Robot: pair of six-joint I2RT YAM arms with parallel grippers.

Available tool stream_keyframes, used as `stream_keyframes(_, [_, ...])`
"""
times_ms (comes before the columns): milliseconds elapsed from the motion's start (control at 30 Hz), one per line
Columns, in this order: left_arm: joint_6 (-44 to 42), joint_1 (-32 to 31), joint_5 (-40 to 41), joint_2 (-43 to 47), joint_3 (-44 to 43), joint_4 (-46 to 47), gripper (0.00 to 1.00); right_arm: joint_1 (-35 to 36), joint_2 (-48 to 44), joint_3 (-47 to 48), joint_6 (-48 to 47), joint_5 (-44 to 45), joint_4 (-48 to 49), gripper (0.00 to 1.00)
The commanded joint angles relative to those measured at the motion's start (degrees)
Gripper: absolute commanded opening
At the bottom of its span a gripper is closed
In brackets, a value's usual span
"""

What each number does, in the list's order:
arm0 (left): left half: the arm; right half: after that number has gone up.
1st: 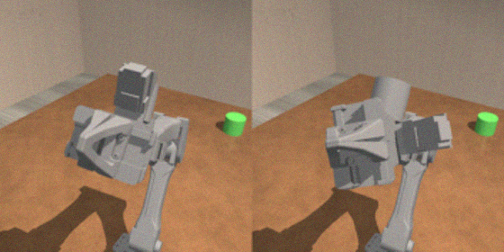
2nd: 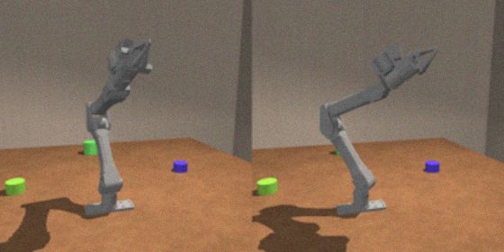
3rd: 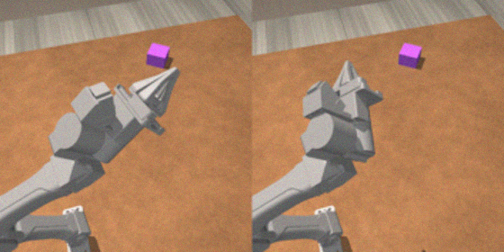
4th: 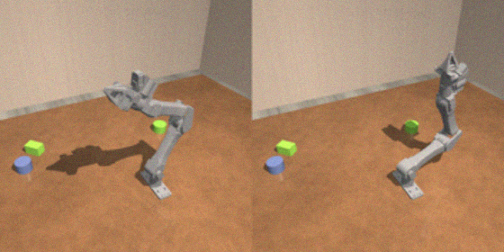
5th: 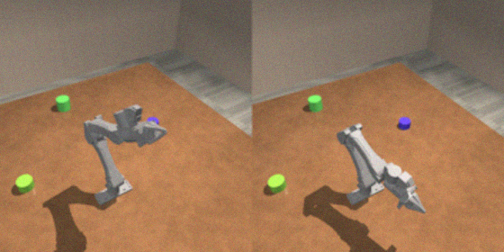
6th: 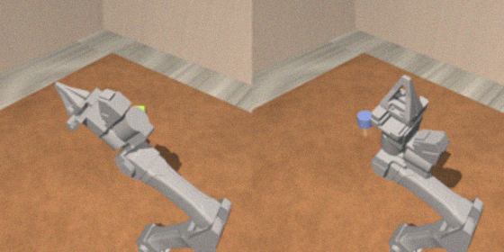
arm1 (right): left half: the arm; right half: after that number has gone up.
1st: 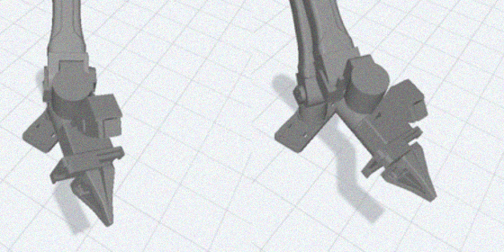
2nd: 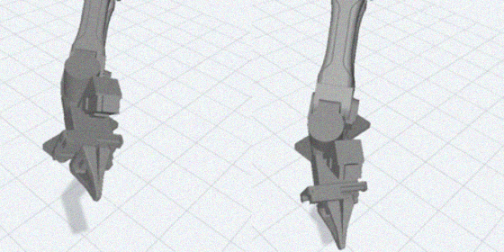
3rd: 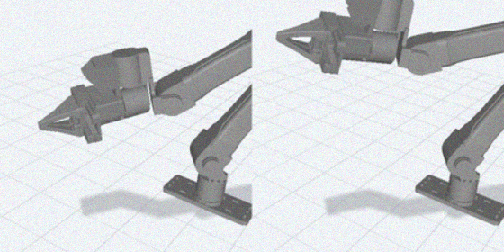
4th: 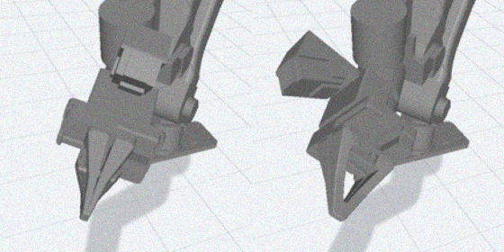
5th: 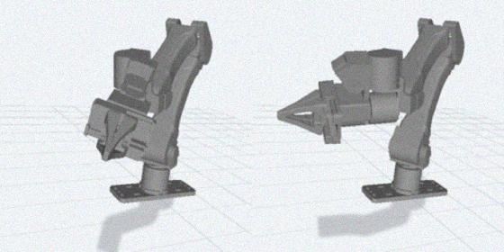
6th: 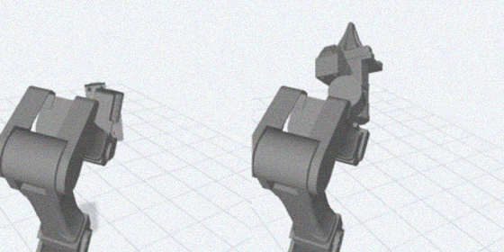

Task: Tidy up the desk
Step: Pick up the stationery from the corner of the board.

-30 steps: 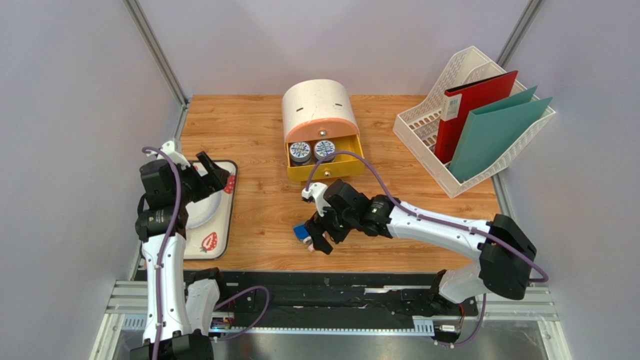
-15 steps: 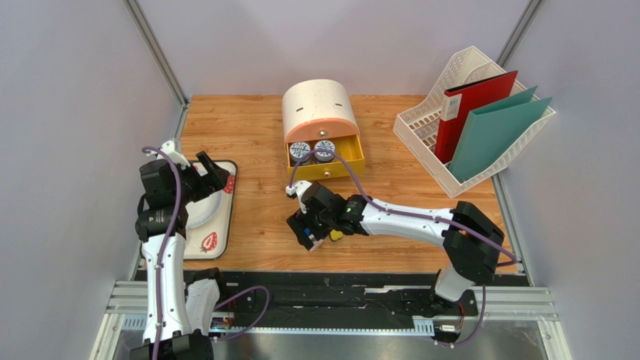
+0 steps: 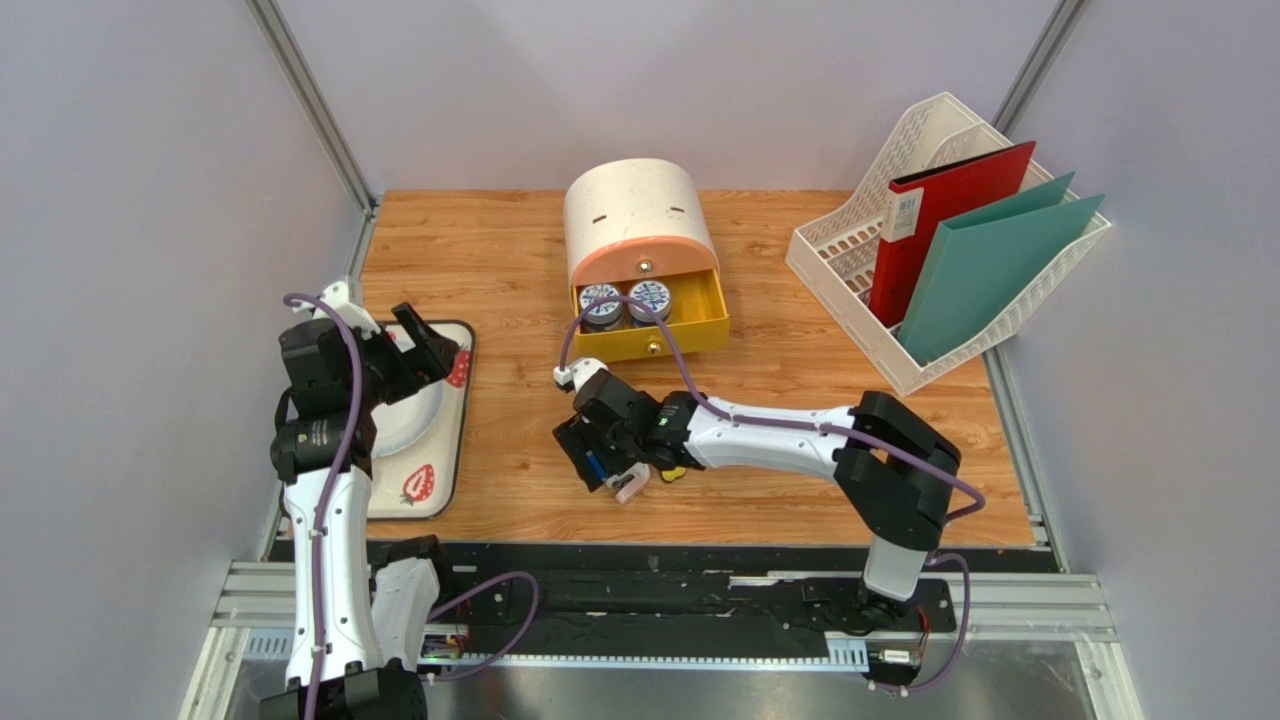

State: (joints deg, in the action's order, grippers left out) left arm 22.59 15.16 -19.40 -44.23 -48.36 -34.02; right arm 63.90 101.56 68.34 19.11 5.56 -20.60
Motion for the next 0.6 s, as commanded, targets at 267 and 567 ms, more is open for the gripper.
stream_keyframes(267, [-0.88, 0.58, -0.03, 0.72, 0.02, 1.41, 0.99, 1.49, 4.78, 4.00, 2.51, 2.78, -0.05, 0.71])
stream_keyframes(567, [-0.88, 0.66, -0.20, 0.55, 0.11, 1.41, 0.99, 1.93, 6.90, 5.40, 2.42, 3.32, -0.32, 0.71])
